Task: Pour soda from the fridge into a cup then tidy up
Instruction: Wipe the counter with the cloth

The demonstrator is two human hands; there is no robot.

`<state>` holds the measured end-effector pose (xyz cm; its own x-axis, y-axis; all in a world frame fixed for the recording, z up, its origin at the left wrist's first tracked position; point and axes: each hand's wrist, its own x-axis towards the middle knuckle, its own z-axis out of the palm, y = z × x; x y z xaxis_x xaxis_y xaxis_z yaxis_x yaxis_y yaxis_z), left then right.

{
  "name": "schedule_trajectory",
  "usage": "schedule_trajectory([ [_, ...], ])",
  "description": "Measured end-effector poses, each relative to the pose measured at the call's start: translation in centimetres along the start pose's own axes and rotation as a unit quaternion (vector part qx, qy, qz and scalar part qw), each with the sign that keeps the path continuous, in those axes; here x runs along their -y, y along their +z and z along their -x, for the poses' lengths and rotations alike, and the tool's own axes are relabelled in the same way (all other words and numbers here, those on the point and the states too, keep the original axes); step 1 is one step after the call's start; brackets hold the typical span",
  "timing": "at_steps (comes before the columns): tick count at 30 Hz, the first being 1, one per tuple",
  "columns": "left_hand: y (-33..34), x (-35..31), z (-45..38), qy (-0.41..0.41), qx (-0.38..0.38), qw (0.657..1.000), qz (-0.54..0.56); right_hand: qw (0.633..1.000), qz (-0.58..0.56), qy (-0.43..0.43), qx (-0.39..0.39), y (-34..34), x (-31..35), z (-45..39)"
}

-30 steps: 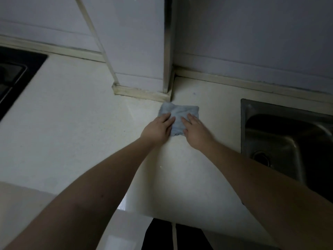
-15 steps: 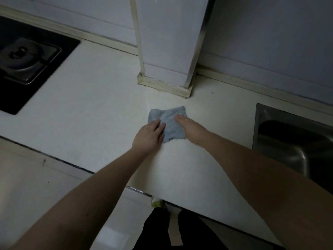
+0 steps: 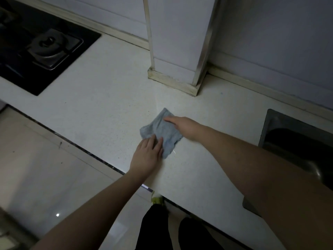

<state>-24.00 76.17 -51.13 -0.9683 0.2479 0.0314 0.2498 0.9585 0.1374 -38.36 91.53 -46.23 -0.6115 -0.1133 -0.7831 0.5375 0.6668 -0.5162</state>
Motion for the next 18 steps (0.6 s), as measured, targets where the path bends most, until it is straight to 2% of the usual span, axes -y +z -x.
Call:
schedule_trajectory([
  [4, -0.6, -1.7, 0.6, -0.001, 0.023, 1.000, -0.011, 0.997, -0.026, -0.066, 0.009, 0.1, -1.3, 0.2],
  [7, -1.1, -2.7, 0.9, -0.010, 0.046, 0.998, -0.037, 0.982, 0.094, -0.158, -0.051, -0.6, -2.1, 0.7],
  [9, -1.2, -3.1, 1.1, -0.024, 0.051, 0.997, -0.048, 0.963, 0.131, -0.221, -0.084, -0.8, -3.4, 0.8],
  [11, -1.2, -3.5, 1.2, -0.030, 0.043, 0.997, -0.058, 0.960, 0.169, -0.209, -0.072, -1.0, -4.4, 0.9],
  [14, -1.0, -4.1, 1.5, -0.028, 0.044, 0.997, -0.061, 0.980, 0.094, -0.171, -0.028, -1.4, -4.8, 0.6],
  [18, -0.8, -5.7, 1.9, -0.040, 0.070, 0.995, -0.051, 0.978, 0.156, -0.136, -0.008, -2.2, -5.0, 0.2],
])
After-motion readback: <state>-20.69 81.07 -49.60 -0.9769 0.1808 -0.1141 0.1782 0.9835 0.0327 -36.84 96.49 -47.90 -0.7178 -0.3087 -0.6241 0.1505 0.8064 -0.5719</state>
